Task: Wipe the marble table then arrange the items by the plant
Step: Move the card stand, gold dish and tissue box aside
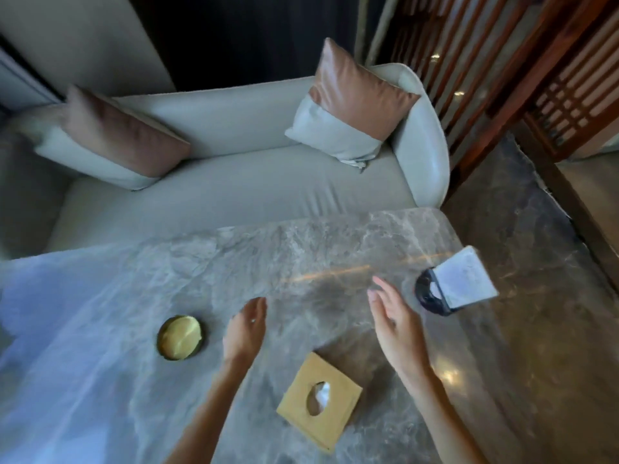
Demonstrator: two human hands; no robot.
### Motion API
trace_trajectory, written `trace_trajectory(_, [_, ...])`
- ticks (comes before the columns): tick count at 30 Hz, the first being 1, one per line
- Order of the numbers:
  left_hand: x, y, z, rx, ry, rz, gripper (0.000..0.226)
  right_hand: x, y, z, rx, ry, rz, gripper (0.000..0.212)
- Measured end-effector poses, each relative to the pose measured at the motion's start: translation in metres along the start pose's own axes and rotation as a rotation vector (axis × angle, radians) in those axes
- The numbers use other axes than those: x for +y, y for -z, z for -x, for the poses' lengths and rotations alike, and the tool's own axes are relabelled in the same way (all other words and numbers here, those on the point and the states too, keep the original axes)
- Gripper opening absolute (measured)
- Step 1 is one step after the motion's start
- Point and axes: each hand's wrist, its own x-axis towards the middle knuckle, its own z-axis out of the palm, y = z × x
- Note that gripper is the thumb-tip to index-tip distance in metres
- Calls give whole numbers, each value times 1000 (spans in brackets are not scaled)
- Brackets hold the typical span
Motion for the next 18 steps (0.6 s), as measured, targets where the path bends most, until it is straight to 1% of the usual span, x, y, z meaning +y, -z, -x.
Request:
trace_trajectory(2, [-53,38,6,76,90,78,31,0,-40,3,-74,-75,-129,34])
trace_trajectory(4, [-105,70,17,142,200,129,41,-1,-79,10,-108,-173,-257,34])
trace_trajectory(5, [-128,83,22,165,250,143,42,-1,-96,14,-121,-219,-294,34])
trace_trajectory(7, [-157,108,34,201,328,185,26,0,-126,23,-142,-284,-312,35])
trace_trajectory(8, [-166,119,40,221,346,205,20,0,-139,28,-153,-299,-301,36])
trace_trajectory(9, [-176,127,42,232,354,220,18,-2,-150,32,-162,-303,-279,37])
trace_trajectory(13, [-210,152,42,202,404,256,22,-18,-194,43,-205,-289,-189,38])
trace_trajectory(16, [-220,164,28,161,435,236,18,-25,-236,40,-275,-259,-50,39])
trace_trajectory(18, [-221,167,13,138,440,215,21,-29,-267,35,-322,-230,80,41])
